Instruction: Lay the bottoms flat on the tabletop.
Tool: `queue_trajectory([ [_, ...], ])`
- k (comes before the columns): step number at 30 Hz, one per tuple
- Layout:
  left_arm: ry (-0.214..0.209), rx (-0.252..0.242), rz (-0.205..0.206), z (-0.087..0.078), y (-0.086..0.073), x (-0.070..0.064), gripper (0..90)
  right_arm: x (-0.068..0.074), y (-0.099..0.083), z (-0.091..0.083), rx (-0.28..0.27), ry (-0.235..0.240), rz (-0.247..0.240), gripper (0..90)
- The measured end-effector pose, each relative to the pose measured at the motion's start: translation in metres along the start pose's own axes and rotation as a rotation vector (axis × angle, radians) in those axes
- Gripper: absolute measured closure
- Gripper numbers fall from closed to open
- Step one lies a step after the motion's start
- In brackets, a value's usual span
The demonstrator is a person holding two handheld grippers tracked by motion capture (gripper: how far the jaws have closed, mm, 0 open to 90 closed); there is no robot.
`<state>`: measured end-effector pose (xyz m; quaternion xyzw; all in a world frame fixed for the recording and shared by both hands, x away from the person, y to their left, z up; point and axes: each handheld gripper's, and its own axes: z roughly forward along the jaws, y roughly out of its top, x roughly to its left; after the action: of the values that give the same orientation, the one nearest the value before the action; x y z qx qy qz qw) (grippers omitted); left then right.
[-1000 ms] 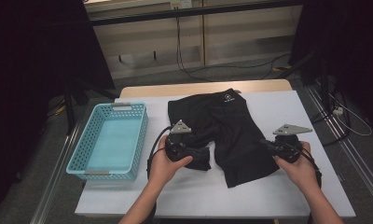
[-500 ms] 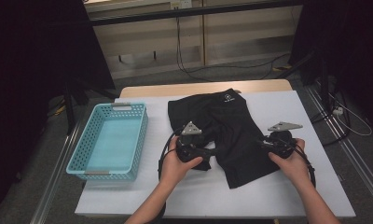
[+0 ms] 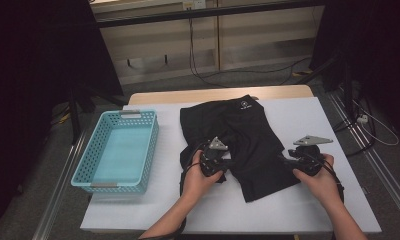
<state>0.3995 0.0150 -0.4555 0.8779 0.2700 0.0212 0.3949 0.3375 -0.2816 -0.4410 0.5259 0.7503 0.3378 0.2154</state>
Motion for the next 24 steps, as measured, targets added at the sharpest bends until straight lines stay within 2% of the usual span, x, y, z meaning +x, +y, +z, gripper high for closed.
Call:
queue_trajectory([
  [2,0.015,-0.001,0.011,-0.002,0.002,0.001,89.0,0.000,0.001,0.000,-0.005,0.006,0.001,52.7],
  [4,0.041,-0.026,0.008,-0.006,0.003,0.006,89.4,0.001,0.001,-0.001,-0.010,0.005,0.001,52.9],
  [7,0.073,-0.062,-0.024,-0.016,0.001,0.019,89.4,0.001,0.001,-0.003,-0.013,0.010,-0.003,53.8],
  [9,0.078,-0.066,-0.038,-0.018,-0.001,0.023,89.3,0.001,-0.001,-0.004,-0.009,0.012,-0.005,53.8],
  [11,0.068,-0.067,-0.053,-0.017,-0.003,0.026,88.9,0.002,-0.002,-0.002,0.005,0.017,-0.005,54.4],
  [14,0.062,-0.051,-0.044,-0.016,-0.004,0.024,88.6,0.003,-0.004,0.000,0.020,0.023,-0.008,56.3],
  [17,0.067,-0.047,-0.041,-0.018,-0.005,0.024,88.5,0.001,-0.003,-0.002,0.009,0.026,0.007,56.9],
  [21,0.059,-0.048,-0.029,-0.026,-0.006,0.023,87.8,-0.006,-0.004,-0.006,0.000,-0.005,0.017,58.5],
  [23,0.052,-0.053,-0.031,-0.029,-0.005,0.023,87.8,-0.007,-0.007,-0.003,0.021,-0.021,0.004,58.4],
  [24,0.052,-0.054,-0.032,-0.029,-0.005,0.022,87.3,-0.007,-0.008,-0.001,0.028,-0.013,0.005,58.4],
])
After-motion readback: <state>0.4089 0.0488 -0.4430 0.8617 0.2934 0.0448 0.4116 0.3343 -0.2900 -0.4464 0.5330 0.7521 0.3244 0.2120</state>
